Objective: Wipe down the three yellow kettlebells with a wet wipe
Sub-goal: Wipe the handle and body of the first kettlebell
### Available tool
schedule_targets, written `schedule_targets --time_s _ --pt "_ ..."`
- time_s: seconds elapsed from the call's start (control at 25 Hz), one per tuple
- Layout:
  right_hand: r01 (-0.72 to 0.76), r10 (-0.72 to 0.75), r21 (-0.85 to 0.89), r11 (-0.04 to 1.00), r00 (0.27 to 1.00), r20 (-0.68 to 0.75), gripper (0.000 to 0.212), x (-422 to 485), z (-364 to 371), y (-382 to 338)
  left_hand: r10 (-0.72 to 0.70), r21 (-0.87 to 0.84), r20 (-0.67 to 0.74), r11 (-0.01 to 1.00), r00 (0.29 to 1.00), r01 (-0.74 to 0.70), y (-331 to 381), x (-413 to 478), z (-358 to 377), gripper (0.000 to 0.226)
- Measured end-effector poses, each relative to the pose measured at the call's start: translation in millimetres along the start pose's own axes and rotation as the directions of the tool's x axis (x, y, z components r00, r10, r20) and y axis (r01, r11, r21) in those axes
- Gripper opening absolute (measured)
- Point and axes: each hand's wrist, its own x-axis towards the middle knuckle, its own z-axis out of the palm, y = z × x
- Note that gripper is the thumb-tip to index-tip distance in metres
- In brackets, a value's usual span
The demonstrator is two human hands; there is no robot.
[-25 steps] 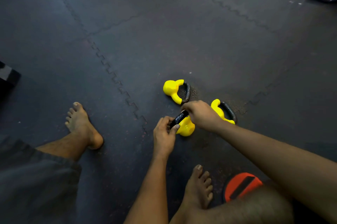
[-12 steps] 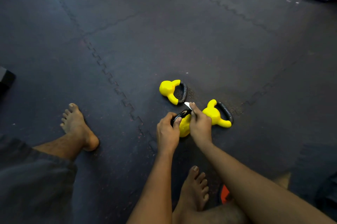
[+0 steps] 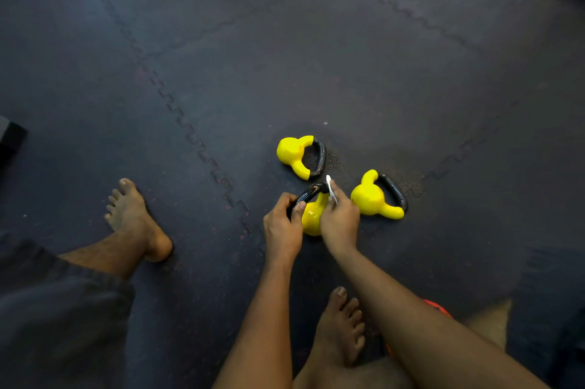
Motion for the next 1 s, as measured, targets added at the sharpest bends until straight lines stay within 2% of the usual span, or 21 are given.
schedule_targets --time_s 0.08,0.16,0.28,0.32,0.44,0.56,0.64,0.8,0.92,1.0 --pt "-0.179 0.169 0.117 0.977 0.982 0.088 0.035 14 -1 6 0.014 -0.006 0.014 1.000 1.000 -0.014 0 -2 0 0.011" --pt "-0.253 0.243 0.129 0.959 0.966 0.085 0.032 14 -1 8 0.025 -0.014 0.025 1.000 0.999 -0.025 2 -4 1 0.012" --pt "-0.156 0.156 0.015 0.988 0.983 -0.097 0.037 -12 8 4 0.015 -0.019 0.001 1.000 1.000 -0.015 4 -1 4 0.012" --pt "-0.109 0.107 -0.016 0.994 0.988 -0.110 0.039 -21 12 3 0.006 -0.019 -0.010 1.000 1.000 -0.006 4 1 4 0.012" --pt "-0.012 0.010 -0.058 0.998 1.000 -0.027 0.038 -30 18 1 -0.025 -0.027 -0.010 0.999 1.000 0.025 1 4 3 0.013" --pt "0.009 -0.003 -0.080 0.997 0.997 0.071 0.039 -23 15 0 -0.042 -0.051 0.013 0.998 0.999 0.043 0 4 3 0.016" --pt "0.059 -0.030 -0.190 0.980 0.988 0.154 0.042 -24 12 2 -0.050 -0.050 0.014 0.997 0.999 0.051 1 4 3 0.017" --pt "0.281 -0.120 -0.464 0.840 0.931 0.345 0.053 -23 5 9 -0.076 -0.056 0.025 0.995 0.997 0.077 2 7 3 0.017" --pt "0.386 -0.195 -0.552 0.740 0.907 0.373 0.056 -18 -4 9 -0.103 -0.065 0.027 0.992 0.994 0.104 2 7 3 0.017" --pt "0.387 -0.217 -0.534 0.752 0.910 0.355 0.051 -13 -11 8 -0.123 -0.065 0.003 0.990 0.992 0.123 -2 7 2 0.017"
